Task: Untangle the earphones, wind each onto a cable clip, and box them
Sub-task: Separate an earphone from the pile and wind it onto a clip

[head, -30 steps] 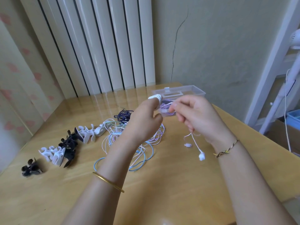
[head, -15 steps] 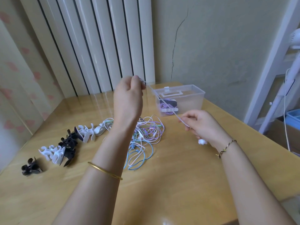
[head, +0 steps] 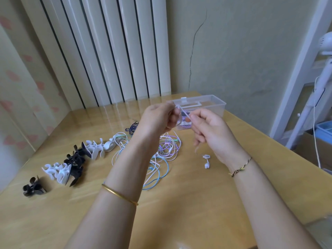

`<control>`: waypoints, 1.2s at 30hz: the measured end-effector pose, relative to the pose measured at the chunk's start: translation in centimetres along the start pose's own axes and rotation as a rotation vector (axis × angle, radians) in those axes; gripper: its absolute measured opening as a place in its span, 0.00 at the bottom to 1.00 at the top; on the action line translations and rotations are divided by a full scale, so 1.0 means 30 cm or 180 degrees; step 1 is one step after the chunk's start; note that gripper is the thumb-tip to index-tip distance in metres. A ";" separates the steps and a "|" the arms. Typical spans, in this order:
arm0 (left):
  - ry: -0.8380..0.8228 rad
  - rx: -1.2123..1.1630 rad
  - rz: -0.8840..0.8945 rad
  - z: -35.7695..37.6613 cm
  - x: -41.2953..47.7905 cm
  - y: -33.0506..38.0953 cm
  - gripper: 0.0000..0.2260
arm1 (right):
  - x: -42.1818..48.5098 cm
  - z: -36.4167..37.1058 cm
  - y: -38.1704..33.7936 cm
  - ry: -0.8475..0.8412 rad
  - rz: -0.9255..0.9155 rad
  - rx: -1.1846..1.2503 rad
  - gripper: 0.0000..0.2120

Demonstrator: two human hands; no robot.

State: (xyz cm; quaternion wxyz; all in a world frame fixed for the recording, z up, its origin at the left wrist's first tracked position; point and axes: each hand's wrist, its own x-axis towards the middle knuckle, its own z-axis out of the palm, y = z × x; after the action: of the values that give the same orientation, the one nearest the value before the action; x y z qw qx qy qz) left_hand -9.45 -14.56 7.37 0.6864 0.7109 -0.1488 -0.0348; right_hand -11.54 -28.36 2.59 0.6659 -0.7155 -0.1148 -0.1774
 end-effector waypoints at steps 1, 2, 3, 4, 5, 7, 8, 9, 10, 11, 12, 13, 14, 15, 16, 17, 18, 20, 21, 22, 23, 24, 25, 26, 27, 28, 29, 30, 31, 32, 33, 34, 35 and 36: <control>-0.0193 -0.0511 -0.0251 -0.002 -0.003 0.001 0.14 | -0.002 0.009 0.003 0.0071 -0.0064 -0.0252 0.09; -0.0302 -0.0981 -0.0431 -0.005 -0.004 0.001 0.13 | -0.005 0.016 0.007 0.0097 -0.0109 -0.0509 0.10; -0.0291 -0.1255 -0.0505 -0.006 -0.003 -0.003 0.13 | -0.009 0.023 0.007 0.0050 -0.0124 -0.0736 0.09; -0.0186 -0.1312 -0.0499 -0.006 0.002 -0.009 0.13 | -0.014 0.026 0.008 -0.0058 -0.0125 -0.0915 0.09; -0.0029 -0.1198 -0.0421 -0.005 0.004 -0.017 0.13 | -0.022 0.028 0.005 -0.0191 -0.0109 -0.1068 0.09; 0.0292 -0.0700 -0.0088 0.000 0.006 -0.036 0.11 | -0.036 0.022 -0.011 -0.0475 -0.0090 -0.1334 0.10; 0.0429 -0.0309 0.0148 0.000 0.005 -0.046 0.11 | -0.040 0.018 -0.022 -0.0594 -0.0084 -0.1393 0.10; 0.0524 0.0183 0.0416 -0.006 0.002 -0.057 0.10 | -0.045 0.015 -0.042 -0.0664 -0.0066 -0.1370 0.10; 0.0513 0.0712 0.0663 -0.014 -0.002 -0.066 0.10 | -0.044 0.011 -0.055 -0.0655 -0.0071 -0.1328 0.09; 0.0370 0.1191 0.0803 -0.024 -0.006 -0.074 0.11 | -0.039 0.007 -0.067 -0.0569 -0.0112 -0.1322 0.08; 0.0135 0.1555 0.0821 -0.031 -0.011 -0.083 0.12 | -0.027 0.001 -0.070 -0.0419 -0.0216 -0.1402 0.07; -0.0124 0.1775 0.0756 -0.038 -0.017 -0.090 0.14 | -0.015 -0.002 -0.071 -0.0253 -0.0331 -0.1530 0.06; -0.0333 0.1891 0.0665 -0.040 -0.022 -0.095 0.15 | -0.001 -0.004 -0.062 -0.0080 -0.0442 -0.1674 0.06; -0.0460 0.1900 0.0612 -0.043 -0.031 -0.093 0.16 | 0.010 0.000 -0.051 0.0090 -0.0532 -0.1764 0.06; -0.0480 0.1695 0.0568 -0.043 -0.037 -0.088 0.16 | 0.021 0.005 -0.034 0.0246 -0.0576 -0.1784 0.06; -0.0408 0.1211 0.0470 -0.046 -0.041 -0.081 0.16 | 0.025 0.012 -0.021 0.0337 -0.0556 -0.1738 0.06; -0.0310 0.0483 0.0273 -0.052 -0.039 -0.076 0.15 | 0.027 0.021 -0.004 0.0345 -0.0475 -0.1675 0.07; -0.0181 -0.1046 -0.0189 -0.068 -0.028 -0.063 0.14 | 0.012 0.055 0.011 0.0072 -0.0219 -0.1571 0.10; -0.0103 -0.1424 -0.0302 -0.077 -0.026 -0.060 0.13 | 0.002 0.075 0.014 -0.0133 -0.0088 -0.1536 0.11; 0.0002 -0.1483 -0.0310 -0.080 -0.026 -0.064 0.13 | -0.007 0.096 0.015 -0.0317 0.0004 -0.1555 0.11; 0.0116 -0.1395 -0.0247 -0.078 -0.031 -0.073 0.12 | -0.015 0.117 0.013 -0.0454 0.0056 -0.1627 0.10; 0.0246 -0.1232 -0.0153 -0.078 -0.034 -0.084 0.12 | -0.020 0.134 0.006 -0.0542 0.0094 -0.1715 0.10; 0.0379 -0.1048 -0.0047 -0.076 -0.041 -0.091 0.11 | -0.025 0.148 -0.003 -0.0586 0.0123 -0.1774 0.10; 0.0509 -0.0853 0.0056 -0.079 -0.044 -0.101 0.11 | -0.028 0.159 -0.011 -0.0587 0.0126 -0.1811 0.11; 0.0601 -0.0679 0.0148 -0.087 -0.048 -0.109 0.10 | -0.028 0.170 -0.019 -0.0512 0.0095 -0.1808 0.10; 0.0628 -0.0460 0.0242 -0.096 -0.054 -0.114 0.10 | -0.028 0.180 -0.027 -0.0349 0.0028 -0.1762 0.08; 0.0567 -0.0224 0.0323 -0.102 -0.059 -0.118 0.10 | -0.025 0.188 -0.030 -0.0138 -0.0047 -0.1677 0.06; 0.0496 0.0050 0.0377 -0.109 -0.065 -0.118 0.12 | -0.023 0.199 -0.033 0.0069 -0.0137 -0.1593 0.05; 0.0431 0.0320 0.0421 -0.114 -0.075 -0.113 0.14 | -0.021 0.212 -0.037 0.0220 -0.0221 -0.1540 0.05; 0.0423 0.0590 0.0463 -0.120 -0.085 -0.108 0.17 | -0.019 0.221 -0.038 0.0296 -0.0276 -0.1501 0.05; 0.0428 0.0808 0.0493 -0.136 -0.091 -0.106 0.18 | -0.018 0.235 -0.038 0.0320 -0.0270 -0.1422 0.06; 0.0369 0.1004 0.0488 -0.149 -0.092 -0.107 0.16 | -0.017 0.239 -0.039 0.0313 -0.0209 -0.1273 0.06; 0.0288 0.1203 0.0513 -0.167 -0.089 -0.116 0.13 | -0.018 0.246 -0.043 0.0263 -0.0126 -0.1093 0.06; 0.0226 0.1406 0.0483 -0.187 -0.089 -0.122 0.09 | -0.019 0.257 -0.044 0.0201 -0.0053 -0.0891 0.06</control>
State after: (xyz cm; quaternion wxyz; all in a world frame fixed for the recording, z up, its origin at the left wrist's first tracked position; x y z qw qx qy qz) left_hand -9.96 -8.41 3.67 0.5197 0.8314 -0.1817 0.0753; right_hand -11.80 -20.55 3.17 0.5613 -0.7945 -0.0738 -0.2197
